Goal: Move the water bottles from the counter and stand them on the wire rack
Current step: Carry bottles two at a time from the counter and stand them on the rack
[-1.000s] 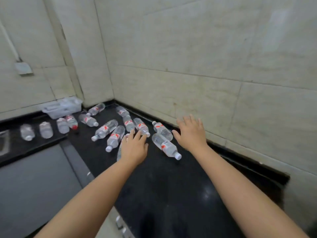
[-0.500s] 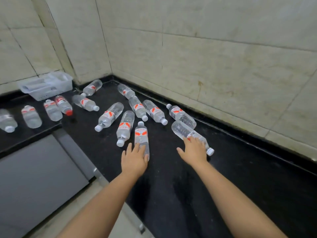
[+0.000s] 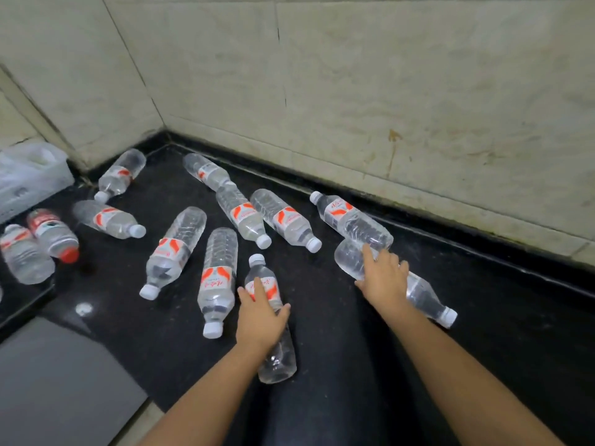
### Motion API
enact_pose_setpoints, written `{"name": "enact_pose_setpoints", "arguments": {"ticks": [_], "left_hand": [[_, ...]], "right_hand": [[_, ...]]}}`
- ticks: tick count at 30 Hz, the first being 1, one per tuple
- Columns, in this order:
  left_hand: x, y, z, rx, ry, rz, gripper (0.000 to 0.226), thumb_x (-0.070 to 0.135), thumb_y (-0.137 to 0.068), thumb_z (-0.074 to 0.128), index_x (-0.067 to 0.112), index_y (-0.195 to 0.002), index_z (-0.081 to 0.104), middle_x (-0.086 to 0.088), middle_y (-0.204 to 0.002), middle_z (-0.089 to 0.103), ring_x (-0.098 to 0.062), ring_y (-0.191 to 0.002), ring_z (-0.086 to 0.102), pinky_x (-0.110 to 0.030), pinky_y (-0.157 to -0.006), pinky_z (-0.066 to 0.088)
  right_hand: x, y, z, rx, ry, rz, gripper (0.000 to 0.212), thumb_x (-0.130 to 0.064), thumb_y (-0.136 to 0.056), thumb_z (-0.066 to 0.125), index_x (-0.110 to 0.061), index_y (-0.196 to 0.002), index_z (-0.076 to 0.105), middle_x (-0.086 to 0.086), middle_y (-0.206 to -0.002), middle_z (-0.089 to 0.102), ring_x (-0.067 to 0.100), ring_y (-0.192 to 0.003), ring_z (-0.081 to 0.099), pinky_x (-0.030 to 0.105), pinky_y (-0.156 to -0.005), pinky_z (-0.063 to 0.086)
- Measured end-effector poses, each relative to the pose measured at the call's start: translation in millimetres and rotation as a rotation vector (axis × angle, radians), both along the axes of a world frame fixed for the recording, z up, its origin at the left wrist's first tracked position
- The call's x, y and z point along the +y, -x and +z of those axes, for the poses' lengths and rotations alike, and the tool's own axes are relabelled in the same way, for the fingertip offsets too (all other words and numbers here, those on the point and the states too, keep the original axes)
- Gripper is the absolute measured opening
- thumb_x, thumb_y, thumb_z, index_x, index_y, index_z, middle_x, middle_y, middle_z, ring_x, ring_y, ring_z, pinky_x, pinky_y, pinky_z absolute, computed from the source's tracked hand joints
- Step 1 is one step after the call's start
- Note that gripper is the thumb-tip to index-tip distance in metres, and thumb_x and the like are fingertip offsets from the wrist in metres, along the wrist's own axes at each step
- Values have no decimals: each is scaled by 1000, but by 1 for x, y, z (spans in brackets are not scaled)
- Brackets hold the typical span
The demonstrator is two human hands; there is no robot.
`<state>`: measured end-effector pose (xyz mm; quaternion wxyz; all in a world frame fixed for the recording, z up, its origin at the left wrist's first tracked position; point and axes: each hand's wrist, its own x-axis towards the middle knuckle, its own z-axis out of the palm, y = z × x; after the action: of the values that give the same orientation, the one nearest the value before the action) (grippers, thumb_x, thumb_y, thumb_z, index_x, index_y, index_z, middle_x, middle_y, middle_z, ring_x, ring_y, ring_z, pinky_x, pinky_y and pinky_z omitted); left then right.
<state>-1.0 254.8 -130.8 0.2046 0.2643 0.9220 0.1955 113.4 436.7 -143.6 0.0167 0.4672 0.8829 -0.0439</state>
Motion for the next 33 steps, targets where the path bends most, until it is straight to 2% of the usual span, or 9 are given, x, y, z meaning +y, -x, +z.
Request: {"name": "enact_pose_setpoints", "arguments": {"ticks": [7,13,17,20,23,25,27,30,33], "left_hand": [[-1,18,-6,6,-56,-179,83,30,-83,56,9,-143,3,-20,-147,9,-37,-127,35,-35,-103,33],[-3,31,-5,-8,-15,-510,83,29,-83,57,12,-144,4,-19,-150,5,-38,-126,36,-36,-99,37],[-8,39,-3,-81,-50,-559,81,28,-86,55,11,-144,1,-19,-151,2,-38,-130,32,-37,-103,34],[-10,46,-1,-95,-4,-619,81,31,-88,52,11,-144,-3,-21,-152,-2,-40,-131,31,-39,-105,32],[-11,52,2,-101,84,-700,82,35,-87,52,14,-144,-4,-21,-152,2,-40,-130,34,-42,-104,34],[-9,55,4,-83,121,-736,82,38,-84,55,15,-143,3,-19,-146,22,-37,-123,43,-43,-99,39],[-4,57,7,-63,136,-720,76,41,-81,57,15,-139,14,-18,-131,42,-35,-113,50,-43,-93,44],[4,49,9,-85,72,-624,64,41,-81,58,15,-129,23,-19,-118,53,-35,-103,56,-42,-85,46],[9,34,5,-52,55,-537,75,38,-79,61,18,-137,18,-18,-129,41,-35,-114,47,-44,-92,42]], "right_hand": [[-1,-8,0,23,43,206,79,-32,-72,70,-20,-136,27,9,-126,45,28,-116,41,38,-97,33],[-46,-25,16,-204,153,553,67,-13,-76,61,-23,-134,29,3,-132,41,24,-121,38,37,-105,23],[-92,-41,26,-364,188,737,59,-8,-83,55,-24,-134,30,3,-137,38,24,-129,32,48,-113,8],[-118,-53,36,-428,330,809,58,-7,-83,53,-24,-134,33,4,-139,39,22,-135,25,47,-114,7],[-122,-54,52,-197,646,503,52,-3,-80,50,-18,-128,45,5,-134,48,21,-127,39,34,-111,26],[-119,-52,52,45,457,147,47,-9,-81,48,-15,-128,45,5,-135,46,20,-126,41,28,-106,31],[-120,-46,42,40,175,-158,53,-28,-85,52,-11,-132,36,11,-139,36,27,-127,36,37,-104,32],[-125,-28,28,109,351,-569,77,-45,-81,57,-11,-137,17,21,-134,29,39,-118,41,44,-92,41],[-119,-19,17,181,380,-654,80,-37,-78,63,-12,-136,14,20,-131,27,40,-113,41,42,-87,43]]}}
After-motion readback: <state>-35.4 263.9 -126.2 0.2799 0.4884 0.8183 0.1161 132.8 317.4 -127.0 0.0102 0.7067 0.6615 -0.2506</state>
